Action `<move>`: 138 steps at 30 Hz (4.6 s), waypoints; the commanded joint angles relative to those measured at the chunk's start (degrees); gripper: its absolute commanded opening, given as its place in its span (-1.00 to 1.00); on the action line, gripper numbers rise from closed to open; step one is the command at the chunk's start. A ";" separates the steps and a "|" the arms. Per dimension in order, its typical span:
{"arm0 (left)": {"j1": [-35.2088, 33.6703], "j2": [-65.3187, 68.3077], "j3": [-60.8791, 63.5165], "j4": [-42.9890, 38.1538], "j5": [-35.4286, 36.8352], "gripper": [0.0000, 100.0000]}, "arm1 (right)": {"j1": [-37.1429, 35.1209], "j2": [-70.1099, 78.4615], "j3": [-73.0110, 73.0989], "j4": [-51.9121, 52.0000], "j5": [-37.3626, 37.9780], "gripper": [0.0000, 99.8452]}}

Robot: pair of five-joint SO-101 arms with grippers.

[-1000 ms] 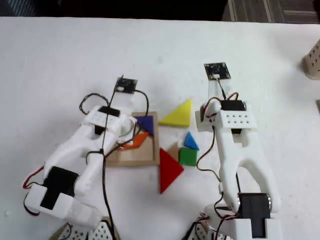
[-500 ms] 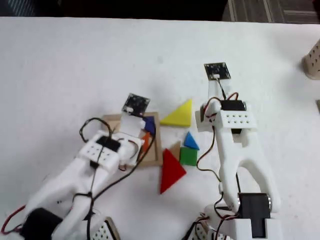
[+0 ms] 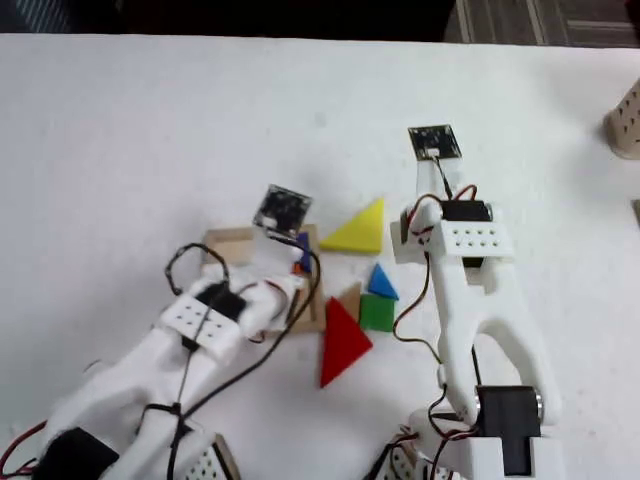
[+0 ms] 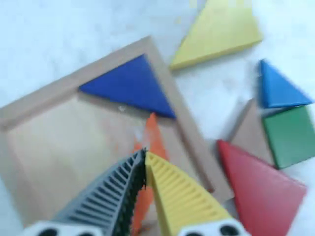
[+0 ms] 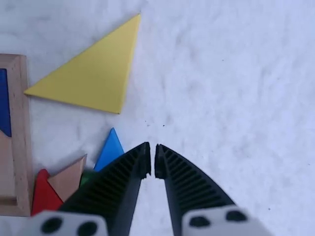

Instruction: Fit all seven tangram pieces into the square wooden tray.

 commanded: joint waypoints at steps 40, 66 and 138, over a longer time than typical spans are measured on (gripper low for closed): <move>-9.54 18.86 -17.05 7.56 5.54 -0.95 | 0.57 -0.22 -0.26 -0.57 0.97 -0.96; -9.54 12.79 -8.18 15.21 0.62 -0.95 | 0.57 -0.22 -0.26 -0.66 1.05 -0.96; -21.23 22.37 -18.64 10.29 7.91 -0.95 | 0.84 -0.31 -0.26 -0.48 1.14 -0.96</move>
